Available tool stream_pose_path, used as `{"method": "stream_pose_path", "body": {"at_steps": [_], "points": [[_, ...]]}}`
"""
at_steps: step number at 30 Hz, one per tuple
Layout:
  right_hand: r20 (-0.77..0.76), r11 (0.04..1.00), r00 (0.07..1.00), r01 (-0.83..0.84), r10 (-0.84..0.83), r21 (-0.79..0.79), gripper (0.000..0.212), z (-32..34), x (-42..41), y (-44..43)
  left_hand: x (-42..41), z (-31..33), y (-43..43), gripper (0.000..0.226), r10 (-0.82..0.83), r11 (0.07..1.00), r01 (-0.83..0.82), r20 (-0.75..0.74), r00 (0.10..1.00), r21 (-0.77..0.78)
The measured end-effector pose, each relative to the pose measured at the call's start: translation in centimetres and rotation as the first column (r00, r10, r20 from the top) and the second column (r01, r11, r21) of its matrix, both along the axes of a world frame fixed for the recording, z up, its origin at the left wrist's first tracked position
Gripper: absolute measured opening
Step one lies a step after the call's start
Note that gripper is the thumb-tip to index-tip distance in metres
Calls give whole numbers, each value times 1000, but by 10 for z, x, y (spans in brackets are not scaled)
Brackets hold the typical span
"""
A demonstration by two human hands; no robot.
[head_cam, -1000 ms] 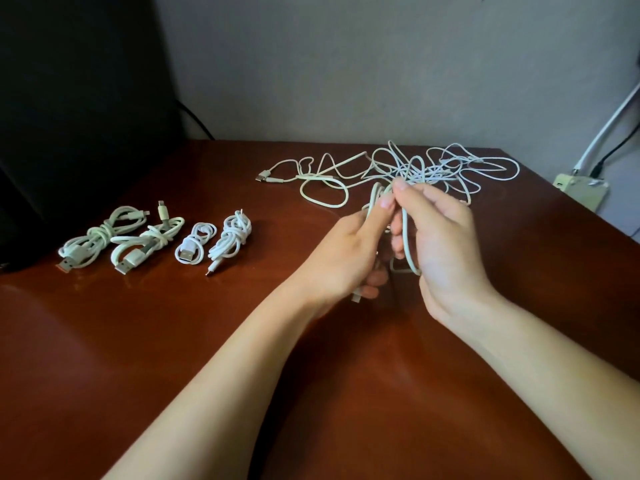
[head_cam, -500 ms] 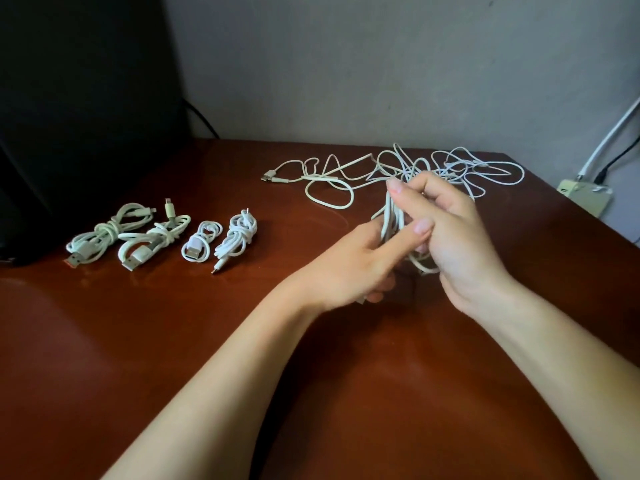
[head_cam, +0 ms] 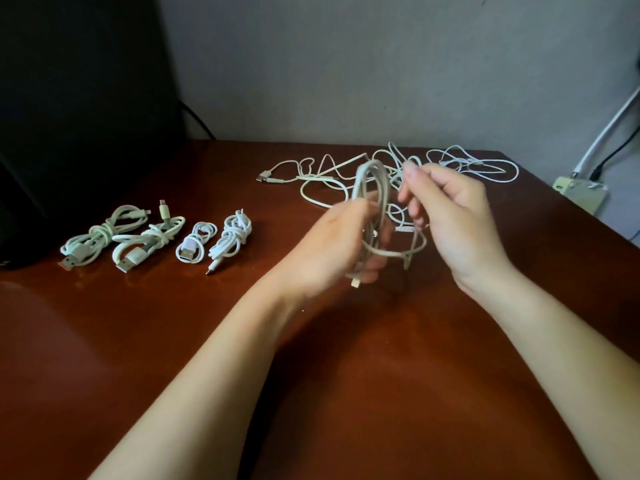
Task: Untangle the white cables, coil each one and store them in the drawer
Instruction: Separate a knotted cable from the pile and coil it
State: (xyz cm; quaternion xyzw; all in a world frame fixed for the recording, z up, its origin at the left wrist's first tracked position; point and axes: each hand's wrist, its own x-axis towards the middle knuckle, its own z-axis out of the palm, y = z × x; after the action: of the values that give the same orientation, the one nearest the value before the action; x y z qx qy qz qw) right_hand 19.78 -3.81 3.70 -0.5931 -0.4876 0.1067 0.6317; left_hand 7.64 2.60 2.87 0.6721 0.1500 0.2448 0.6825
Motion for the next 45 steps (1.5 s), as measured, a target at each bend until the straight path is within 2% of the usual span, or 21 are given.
{"method": "stream_pose_path", "body": {"at_steps": [3,6,9,13,16,19,22,24,27,30,32,34,37,41,45], "points": [[91,1000,996,12,-10,-18,30,-6,8,3,-5,6,8,37,0,978,30,142,990,-205],[296,994,955,11,20,-105,30,-12,12,5,-10,13,13,38,15,953,64,256,966,-297],[553,995,831,-4,56,-95,40,-20,12,6,-16,17,20,40,73,939,47,332,940,-340],[731,993,676,-17,96,-115,38,-29,8,6,-21,18,27,41,166,920,-2,384,908,-393],[819,999,573,-34,35,-19,25,-32,2,8,-23,17,32,42,243,899,-65,370,896,-432],[872,991,481,-36,-98,131,21,-26,-2,7,-26,17,36,41,301,866,-103,345,889,-490],[888,970,426,-80,-174,228,18,-18,-5,2,-29,16,40,42,309,848,-96,339,889,-522],[881,972,460,-133,-112,193,17,-16,-10,0,-29,15,40,43,307,849,-102,326,894,-519],[783,976,614,-214,99,45,18,-18,-19,-3,-27,13,40,43,306,861,-127,303,902,-492],[560,950,769,-282,308,-134,16,-14,-23,-9,-26,12,40,43,315,878,-166,282,907,-448],[389,916,829,-362,401,-174,17,-8,-23,-11,-24,12,40,42,317,892,-188,274,908,-411],[255,903,867,-412,429,-121,20,-3,-24,-11,-23,12,38,41,304,908,-197,256,918,-370],[124,943,935,-326,331,-59,33,0,-22,-7,-19,10,32,36,247,933,-164,236,940,-322],[197,957,938,-265,285,-122,23,2,-16,-9,-16,9,29,36,164,958,-106,206,965,-267],[438,970,866,-198,242,-143,13,0,-10,-9,-17,10,27,37,88,975,-47,183,979,-217]]}}
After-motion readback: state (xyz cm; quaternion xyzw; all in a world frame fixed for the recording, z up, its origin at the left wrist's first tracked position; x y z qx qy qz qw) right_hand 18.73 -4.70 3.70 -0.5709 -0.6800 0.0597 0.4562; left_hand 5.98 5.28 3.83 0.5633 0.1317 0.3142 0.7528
